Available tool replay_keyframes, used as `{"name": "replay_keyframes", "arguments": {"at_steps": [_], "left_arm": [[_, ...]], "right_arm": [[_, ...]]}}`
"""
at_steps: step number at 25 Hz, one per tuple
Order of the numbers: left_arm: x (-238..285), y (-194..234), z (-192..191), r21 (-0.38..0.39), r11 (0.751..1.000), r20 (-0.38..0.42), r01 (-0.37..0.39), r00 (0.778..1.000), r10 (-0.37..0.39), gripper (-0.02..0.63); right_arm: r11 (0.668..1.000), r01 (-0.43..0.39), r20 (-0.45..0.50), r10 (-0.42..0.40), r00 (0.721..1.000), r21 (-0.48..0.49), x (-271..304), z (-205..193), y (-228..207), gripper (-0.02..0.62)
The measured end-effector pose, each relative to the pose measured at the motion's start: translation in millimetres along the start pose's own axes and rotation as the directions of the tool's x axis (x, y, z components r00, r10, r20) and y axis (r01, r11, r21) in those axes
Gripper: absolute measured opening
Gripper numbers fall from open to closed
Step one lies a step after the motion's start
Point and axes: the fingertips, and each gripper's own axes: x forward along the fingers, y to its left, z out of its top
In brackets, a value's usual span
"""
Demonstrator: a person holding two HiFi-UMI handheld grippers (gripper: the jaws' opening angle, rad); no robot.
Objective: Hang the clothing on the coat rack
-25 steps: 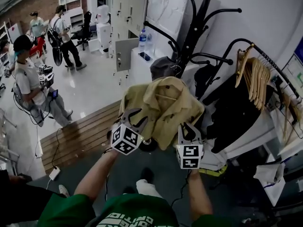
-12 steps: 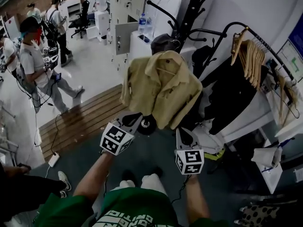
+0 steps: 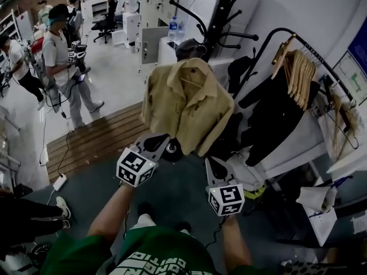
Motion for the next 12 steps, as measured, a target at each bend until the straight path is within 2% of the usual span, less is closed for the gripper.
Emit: {"name": "replay_keyframes", "arguments": {"at_steps": [4,12], "left_arm": [[8,-23,-2,-0.006,1.0,-0.004,-0.017,1.0,0.017,0.005],[14,-51,-9,-0.021,1.0,-0.007,0.001,1.0,-0.001,0.005]], "right_arm": [[1.0,-0.014,-0.002,0.014,1.0,0.017,-21,-10,-19,0.008],[0.998,-0.03,0.011,0.029,1.0,0.052,-44,-21,-42,0.008]]}}
